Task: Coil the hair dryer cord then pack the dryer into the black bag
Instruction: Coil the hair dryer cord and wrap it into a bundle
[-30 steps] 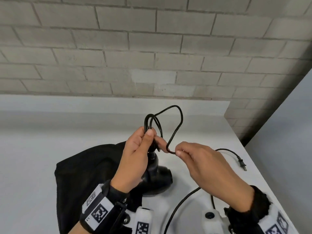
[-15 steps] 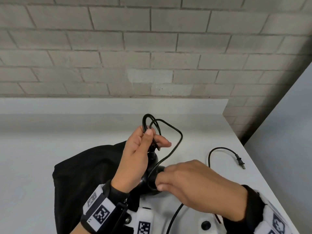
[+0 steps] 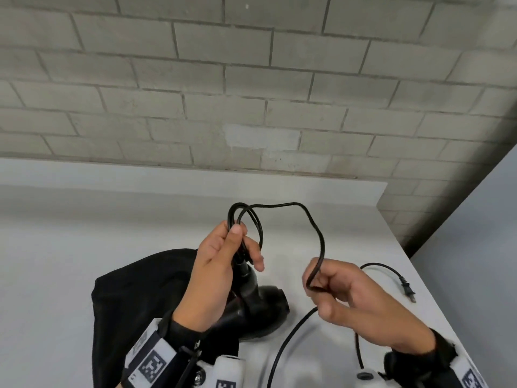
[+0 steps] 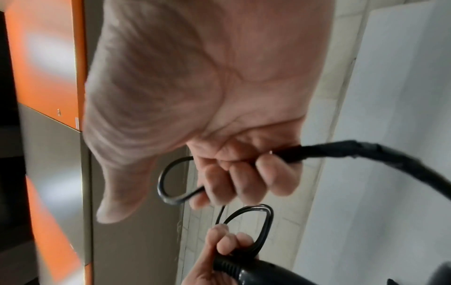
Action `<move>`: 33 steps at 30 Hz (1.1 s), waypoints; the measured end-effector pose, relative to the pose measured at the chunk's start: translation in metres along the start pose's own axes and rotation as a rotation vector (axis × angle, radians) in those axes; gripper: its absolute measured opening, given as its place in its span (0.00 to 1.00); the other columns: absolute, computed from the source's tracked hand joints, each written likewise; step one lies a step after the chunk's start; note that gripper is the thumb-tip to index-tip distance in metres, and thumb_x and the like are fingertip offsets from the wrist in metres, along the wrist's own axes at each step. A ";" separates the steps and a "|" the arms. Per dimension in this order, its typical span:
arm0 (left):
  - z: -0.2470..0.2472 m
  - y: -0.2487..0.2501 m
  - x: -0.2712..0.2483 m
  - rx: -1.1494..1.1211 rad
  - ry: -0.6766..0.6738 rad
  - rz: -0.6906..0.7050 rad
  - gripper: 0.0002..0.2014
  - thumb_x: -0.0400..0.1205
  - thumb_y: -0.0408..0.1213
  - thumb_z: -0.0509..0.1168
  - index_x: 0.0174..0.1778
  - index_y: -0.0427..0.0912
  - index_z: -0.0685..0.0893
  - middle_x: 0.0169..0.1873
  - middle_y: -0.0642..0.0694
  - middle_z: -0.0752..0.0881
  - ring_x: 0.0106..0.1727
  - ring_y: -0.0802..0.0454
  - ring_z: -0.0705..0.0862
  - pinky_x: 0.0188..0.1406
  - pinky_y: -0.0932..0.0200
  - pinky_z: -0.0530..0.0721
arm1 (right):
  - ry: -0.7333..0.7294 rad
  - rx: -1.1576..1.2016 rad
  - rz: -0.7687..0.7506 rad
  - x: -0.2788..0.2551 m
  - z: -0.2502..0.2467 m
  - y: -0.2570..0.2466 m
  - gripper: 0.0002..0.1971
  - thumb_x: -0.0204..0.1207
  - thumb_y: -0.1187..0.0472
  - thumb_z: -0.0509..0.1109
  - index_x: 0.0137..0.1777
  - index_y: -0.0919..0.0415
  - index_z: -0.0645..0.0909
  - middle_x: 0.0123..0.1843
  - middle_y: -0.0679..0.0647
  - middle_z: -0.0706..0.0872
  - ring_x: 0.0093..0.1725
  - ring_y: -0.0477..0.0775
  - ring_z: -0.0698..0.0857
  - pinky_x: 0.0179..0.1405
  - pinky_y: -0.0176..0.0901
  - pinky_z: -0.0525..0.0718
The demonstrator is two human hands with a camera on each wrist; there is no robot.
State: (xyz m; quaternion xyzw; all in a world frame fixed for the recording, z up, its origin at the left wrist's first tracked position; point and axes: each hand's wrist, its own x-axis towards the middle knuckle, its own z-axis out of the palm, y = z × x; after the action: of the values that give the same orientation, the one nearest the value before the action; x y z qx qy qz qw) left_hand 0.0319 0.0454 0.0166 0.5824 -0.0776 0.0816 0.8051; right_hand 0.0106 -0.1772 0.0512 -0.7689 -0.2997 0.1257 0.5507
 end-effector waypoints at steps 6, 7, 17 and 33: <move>-0.004 0.000 -0.001 -0.073 -0.105 -0.057 0.11 0.86 0.43 0.59 0.47 0.37 0.77 0.24 0.42 0.80 0.26 0.47 0.78 0.37 0.51 0.81 | 0.483 0.176 -0.009 0.009 0.003 -0.005 0.22 0.77 0.40 0.68 0.32 0.57 0.76 0.26 0.53 0.76 0.27 0.56 0.76 0.29 0.40 0.76; -0.003 0.001 -0.002 -0.091 -0.130 -0.069 0.11 0.85 0.42 0.59 0.47 0.36 0.77 0.24 0.43 0.79 0.26 0.47 0.77 0.36 0.52 0.81 | 0.614 0.243 0.013 0.013 -0.002 -0.006 0.19 0.78 0.45 0.68 0.34 0.59 0.77 0.26 0.53 0.76 0.26 0.56 0.76 0.26 0.41 0.76; -0.015 0.001 -0.004 -0.274 -0.323 -0.149 0.10 0.83 0.46 0.66 0.42 0.43 0.83 0.22 0.47 0.78 0.24 0.49 0.78 0.41 0.54 0.84 | 0.770 -0.225 0.169 0.018 -0.015 0.028 0.09 0.86 0.62 0.61 0.49 0.52 0.81 0.38 0.47 0.88 0.21 0.49 0.69 0.20 0.38 0.72; 0.012 0.011 0.002 0.148 -0.367 -0.094 0.16 0.90 0.40 0.55 0.48 0.27 0.76 0.35 0.45 0.90 0.41 0.52 0.87 0.48 0.61 0.83 | 0.183 -0.751 -0.117 0.009 0.045 -0.023 0.09 0.85 0.47 0.58 0.56 0.48 0.76 0.44 0.44 0.87 0.38 0.46 0.83 0.36 0.40 0.81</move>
State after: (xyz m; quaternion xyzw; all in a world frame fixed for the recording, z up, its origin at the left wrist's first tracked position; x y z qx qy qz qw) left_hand 0.0306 0.0372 0.0314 0.6480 -0.1895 -0.0579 0.7354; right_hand -0.0135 -0.1322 0.0577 -0.9065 -0.3179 -0.0934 0.2617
